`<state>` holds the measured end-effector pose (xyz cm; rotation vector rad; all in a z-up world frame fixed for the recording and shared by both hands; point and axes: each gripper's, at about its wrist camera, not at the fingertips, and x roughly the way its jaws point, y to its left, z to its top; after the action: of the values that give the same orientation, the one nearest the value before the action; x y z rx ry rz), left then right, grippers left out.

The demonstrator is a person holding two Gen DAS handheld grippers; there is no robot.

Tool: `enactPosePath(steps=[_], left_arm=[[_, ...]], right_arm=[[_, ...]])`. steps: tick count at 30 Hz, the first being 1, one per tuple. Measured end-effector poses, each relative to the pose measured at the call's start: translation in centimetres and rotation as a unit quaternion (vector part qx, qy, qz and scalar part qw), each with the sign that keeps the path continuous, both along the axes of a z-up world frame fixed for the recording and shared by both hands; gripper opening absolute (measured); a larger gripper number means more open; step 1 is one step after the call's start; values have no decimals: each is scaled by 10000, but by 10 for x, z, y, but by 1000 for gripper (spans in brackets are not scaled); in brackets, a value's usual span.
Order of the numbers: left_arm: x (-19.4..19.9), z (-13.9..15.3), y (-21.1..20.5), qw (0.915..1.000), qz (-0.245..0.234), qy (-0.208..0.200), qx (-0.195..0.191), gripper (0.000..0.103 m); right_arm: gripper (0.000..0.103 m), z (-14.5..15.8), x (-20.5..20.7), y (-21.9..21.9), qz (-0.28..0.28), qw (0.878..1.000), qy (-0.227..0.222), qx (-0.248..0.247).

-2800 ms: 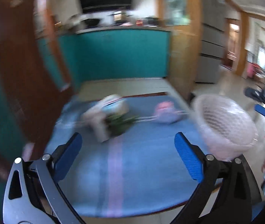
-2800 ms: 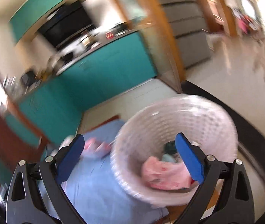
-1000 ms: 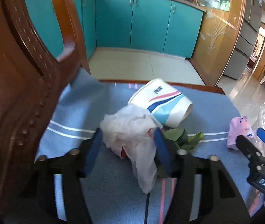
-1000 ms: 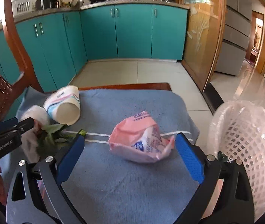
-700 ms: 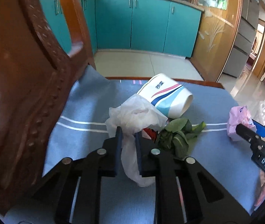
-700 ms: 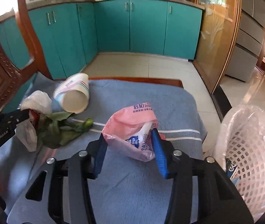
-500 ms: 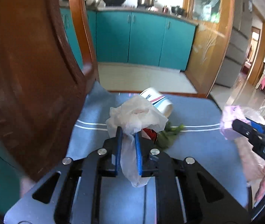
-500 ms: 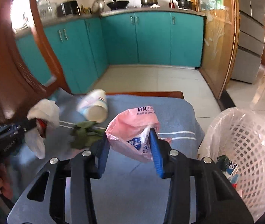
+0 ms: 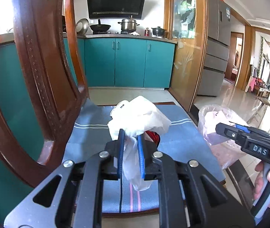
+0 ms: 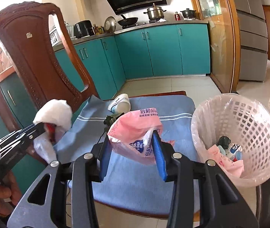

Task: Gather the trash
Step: 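Lift the white bag with the left tool while the right tool lifts the pink bag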

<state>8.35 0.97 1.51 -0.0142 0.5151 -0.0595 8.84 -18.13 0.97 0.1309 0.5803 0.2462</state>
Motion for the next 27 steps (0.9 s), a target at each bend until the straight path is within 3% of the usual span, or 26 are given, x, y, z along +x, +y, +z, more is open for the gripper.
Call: enactPosePath(steps=[22,27], left_arm=[[0,-1,4,9997,91,206,-73,15],[0,-1,4,9997,77,197,-94,15]], right_arm=[[41,-9,5,13,98,9998,58,-150],[41,0,3,-3,-187,9993,-228,-212]])
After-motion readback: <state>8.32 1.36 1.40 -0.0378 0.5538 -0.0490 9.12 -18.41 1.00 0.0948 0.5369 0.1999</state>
